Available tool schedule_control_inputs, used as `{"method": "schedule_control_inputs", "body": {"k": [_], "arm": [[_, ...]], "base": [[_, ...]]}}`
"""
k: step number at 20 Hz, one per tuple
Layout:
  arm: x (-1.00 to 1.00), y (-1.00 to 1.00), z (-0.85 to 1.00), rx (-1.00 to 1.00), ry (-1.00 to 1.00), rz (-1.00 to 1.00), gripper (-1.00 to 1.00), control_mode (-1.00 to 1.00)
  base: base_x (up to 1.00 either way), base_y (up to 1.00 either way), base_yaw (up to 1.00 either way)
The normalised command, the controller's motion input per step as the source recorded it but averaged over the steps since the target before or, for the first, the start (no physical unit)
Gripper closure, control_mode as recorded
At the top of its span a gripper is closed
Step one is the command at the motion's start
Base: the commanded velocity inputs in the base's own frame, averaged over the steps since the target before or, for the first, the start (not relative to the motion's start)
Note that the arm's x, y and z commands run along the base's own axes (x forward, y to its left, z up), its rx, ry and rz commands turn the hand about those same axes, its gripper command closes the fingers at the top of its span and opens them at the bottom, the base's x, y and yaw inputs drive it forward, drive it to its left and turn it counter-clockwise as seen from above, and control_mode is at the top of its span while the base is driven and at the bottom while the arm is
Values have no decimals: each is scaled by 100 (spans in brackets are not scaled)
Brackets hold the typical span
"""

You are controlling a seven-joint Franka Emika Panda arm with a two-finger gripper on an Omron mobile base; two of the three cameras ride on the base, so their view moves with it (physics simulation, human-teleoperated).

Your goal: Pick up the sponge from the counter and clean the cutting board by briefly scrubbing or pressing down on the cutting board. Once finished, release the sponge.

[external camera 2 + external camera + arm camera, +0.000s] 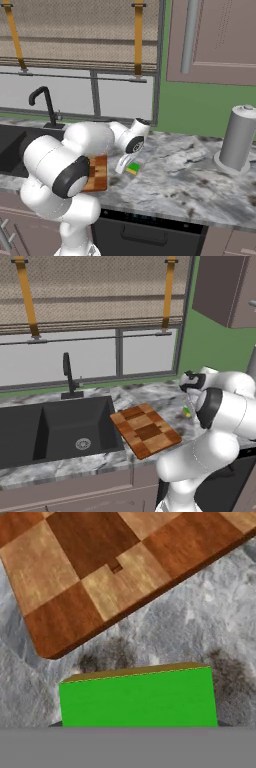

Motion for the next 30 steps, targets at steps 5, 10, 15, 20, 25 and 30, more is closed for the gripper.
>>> {"method": "schedule_control_inputs", "body": {"k": [5,10,15,20,25,30], "arm": [[8,0,-59,-7,0,-3,-100,-100],[6,0,-42,-4,-1,-3,-100,-100],[0,0,0,0,-9,-1,-100,-100],[0,0,38,0,-4,0,-100,-100],[0,0,64,0,0,0,-100,-100],[-6,0,71,0,-1,0,-100,-100]], "base": [[0,0,0],[0,0,0],[0,0,0],[0,0,0],[0,0,0],[0,0,0]]}}
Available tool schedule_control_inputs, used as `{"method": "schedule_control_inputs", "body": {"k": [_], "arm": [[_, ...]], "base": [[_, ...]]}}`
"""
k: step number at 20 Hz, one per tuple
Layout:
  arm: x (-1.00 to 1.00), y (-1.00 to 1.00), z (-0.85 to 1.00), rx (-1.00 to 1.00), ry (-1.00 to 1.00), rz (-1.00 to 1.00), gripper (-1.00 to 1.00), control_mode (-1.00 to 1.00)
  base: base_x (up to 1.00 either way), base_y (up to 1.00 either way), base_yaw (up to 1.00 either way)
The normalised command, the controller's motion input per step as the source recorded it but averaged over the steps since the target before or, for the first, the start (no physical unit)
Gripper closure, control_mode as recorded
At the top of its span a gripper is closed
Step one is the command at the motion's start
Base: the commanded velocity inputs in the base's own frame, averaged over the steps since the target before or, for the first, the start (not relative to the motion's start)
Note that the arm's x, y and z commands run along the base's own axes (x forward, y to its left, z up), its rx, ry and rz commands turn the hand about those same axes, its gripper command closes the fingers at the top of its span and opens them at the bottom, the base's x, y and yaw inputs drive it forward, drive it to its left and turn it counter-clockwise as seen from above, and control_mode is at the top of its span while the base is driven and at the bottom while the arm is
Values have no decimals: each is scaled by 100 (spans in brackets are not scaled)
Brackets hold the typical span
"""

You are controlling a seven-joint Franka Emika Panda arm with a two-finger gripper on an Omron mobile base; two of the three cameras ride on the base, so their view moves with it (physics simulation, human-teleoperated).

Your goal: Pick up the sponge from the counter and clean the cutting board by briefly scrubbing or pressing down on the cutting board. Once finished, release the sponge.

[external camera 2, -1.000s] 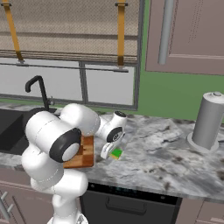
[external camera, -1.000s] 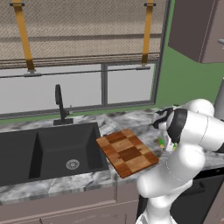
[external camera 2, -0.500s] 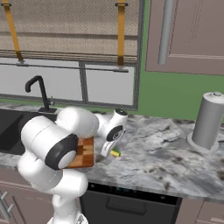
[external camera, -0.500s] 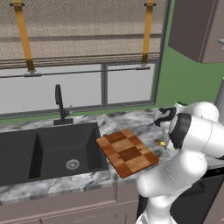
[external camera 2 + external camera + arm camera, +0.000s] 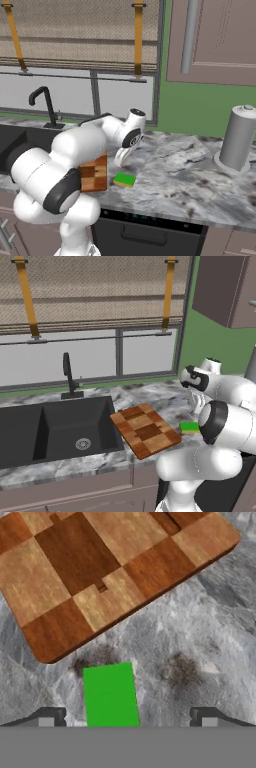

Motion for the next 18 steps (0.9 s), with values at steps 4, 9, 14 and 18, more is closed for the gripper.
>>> {"method": "schedule_control_inputs", "body": {"k": [4,9,14,18], "arm": [[-8,0,61,0,-3,0,-100,-100],[-28,1,53,0,-6,0,-100,-100],[-48,8,47,0,-9,-1,-100,-100],[-53,13,47,0,-7,-9,-100,-100]], "base": [[0,0,0],[0,0,0],[0,0,0],[0,0,0]]}}
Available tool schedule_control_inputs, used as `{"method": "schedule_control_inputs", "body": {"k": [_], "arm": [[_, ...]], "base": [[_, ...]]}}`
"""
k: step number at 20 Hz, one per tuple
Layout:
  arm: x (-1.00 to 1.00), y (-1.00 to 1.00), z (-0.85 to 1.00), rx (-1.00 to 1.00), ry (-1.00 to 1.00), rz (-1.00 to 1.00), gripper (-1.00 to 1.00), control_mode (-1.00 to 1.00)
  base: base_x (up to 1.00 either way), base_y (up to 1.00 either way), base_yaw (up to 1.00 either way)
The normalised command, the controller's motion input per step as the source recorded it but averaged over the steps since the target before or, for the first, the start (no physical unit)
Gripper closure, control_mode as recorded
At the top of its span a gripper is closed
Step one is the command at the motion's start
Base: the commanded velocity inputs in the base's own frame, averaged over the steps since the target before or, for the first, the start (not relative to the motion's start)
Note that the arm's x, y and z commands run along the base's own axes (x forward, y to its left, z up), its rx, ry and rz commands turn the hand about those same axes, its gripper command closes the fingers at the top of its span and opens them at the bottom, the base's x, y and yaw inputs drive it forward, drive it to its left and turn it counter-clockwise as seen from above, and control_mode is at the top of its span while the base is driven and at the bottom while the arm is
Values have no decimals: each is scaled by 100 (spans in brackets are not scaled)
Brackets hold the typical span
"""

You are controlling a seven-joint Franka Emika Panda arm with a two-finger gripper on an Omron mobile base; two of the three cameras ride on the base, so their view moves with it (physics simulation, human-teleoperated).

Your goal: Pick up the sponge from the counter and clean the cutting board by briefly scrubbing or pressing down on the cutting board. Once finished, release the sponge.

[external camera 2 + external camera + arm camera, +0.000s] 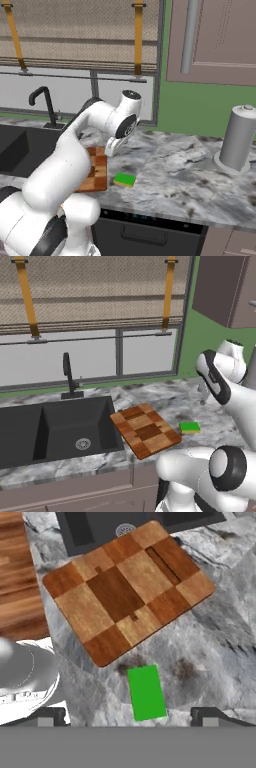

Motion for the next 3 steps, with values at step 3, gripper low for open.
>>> {"method": "schedule_control_inputs", "body": {"k": [3], "arm": [[-52,19,45,0,-5,-14,-100,-100]], "base": [[0,0,0]]}}
